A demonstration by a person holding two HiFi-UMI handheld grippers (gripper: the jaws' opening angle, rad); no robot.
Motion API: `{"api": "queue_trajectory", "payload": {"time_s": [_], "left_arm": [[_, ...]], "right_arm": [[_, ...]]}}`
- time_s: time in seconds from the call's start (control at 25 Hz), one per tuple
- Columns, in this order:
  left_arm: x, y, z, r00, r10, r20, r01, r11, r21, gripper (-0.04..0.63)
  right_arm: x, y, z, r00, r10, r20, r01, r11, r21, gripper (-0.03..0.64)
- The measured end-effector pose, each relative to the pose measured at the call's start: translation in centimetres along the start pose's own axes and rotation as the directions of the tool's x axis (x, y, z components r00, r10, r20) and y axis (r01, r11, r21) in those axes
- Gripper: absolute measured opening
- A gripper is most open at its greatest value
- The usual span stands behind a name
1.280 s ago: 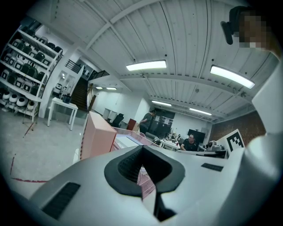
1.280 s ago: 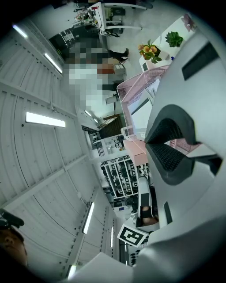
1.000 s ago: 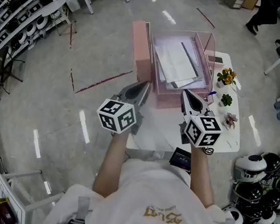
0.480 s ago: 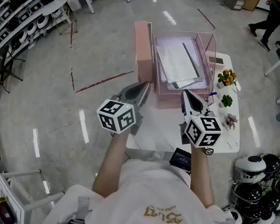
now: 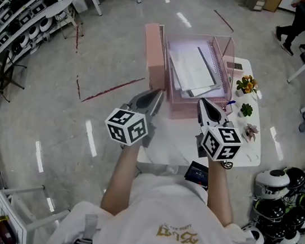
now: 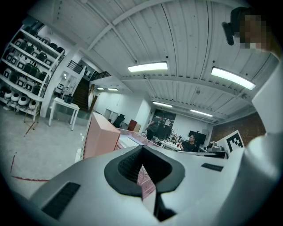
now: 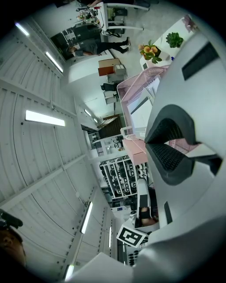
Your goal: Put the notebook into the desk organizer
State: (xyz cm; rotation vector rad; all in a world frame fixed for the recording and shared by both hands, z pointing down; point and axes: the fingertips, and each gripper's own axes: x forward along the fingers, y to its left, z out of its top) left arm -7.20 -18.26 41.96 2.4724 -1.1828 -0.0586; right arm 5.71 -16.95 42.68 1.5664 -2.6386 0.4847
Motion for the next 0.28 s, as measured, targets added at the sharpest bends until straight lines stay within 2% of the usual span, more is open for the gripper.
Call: {"api": "queue_trajectory", "payload": {"time_s": [0.28], "left_arm": [[0.17,-0.02,-0.18,1.0,0.003,-0.004,-0.003,1.0,-0.001,0.017]], "right_arm": [[0.01,-0.25,-0.22,1.0,0.002,-0.005,-0.002,1.0,0.002,0.011]]}}
